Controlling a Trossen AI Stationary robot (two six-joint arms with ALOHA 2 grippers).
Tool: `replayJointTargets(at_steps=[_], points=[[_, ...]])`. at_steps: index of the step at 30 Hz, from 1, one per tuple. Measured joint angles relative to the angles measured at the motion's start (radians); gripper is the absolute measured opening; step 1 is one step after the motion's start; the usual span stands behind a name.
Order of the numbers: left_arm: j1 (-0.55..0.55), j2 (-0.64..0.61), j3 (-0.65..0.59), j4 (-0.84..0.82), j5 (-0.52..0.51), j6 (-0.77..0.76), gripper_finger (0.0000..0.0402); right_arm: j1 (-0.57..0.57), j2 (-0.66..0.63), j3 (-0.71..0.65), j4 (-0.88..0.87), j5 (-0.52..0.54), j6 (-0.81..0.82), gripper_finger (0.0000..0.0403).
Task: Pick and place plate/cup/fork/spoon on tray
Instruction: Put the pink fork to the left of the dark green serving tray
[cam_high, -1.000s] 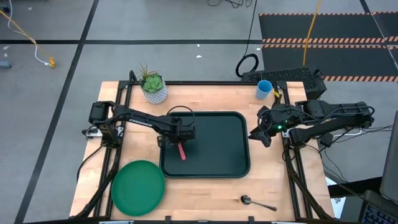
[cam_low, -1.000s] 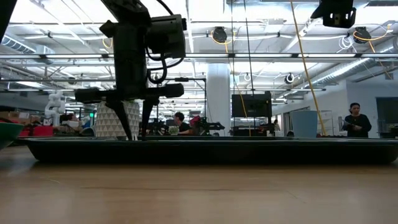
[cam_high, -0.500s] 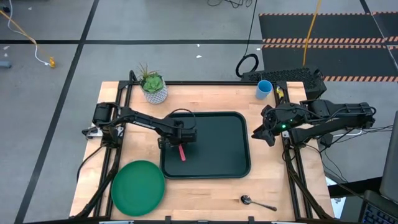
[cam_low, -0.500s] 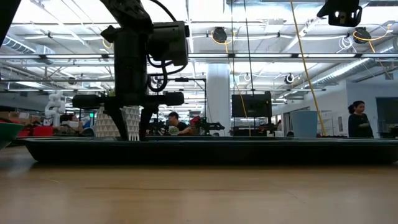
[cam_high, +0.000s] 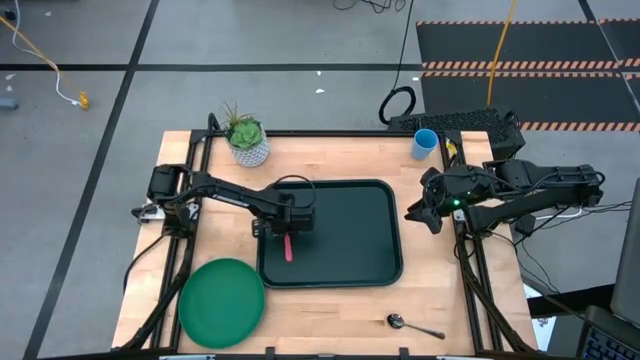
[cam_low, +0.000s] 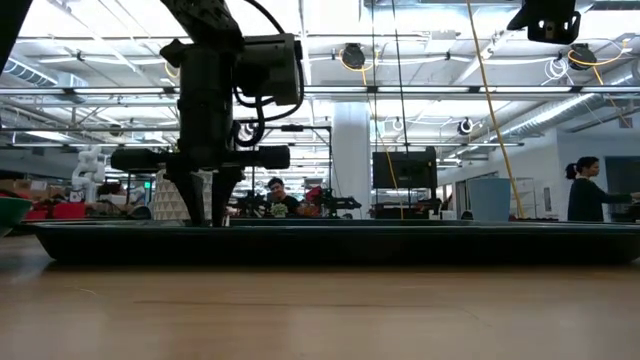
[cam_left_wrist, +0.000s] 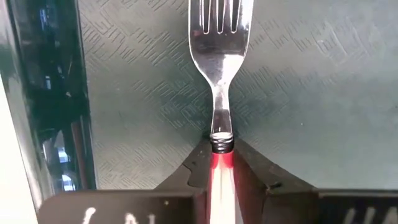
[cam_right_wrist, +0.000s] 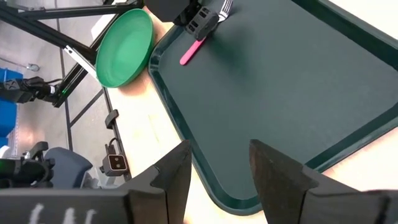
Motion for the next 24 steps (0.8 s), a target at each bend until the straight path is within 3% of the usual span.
replayJointTargets(at_steps=[12,24], points=[[-0.001,-0.010,0.014,-0.058,0.048,0.067,0.0050,0.000,0.000,0.000,0.000,0.001,0.000,0.0150],[0.032,-0.071,0.015,-0.210,0.004,0.130,0.0047,0.000,-0.002,0.000,0.001,0.023,0.005,0.0150]])
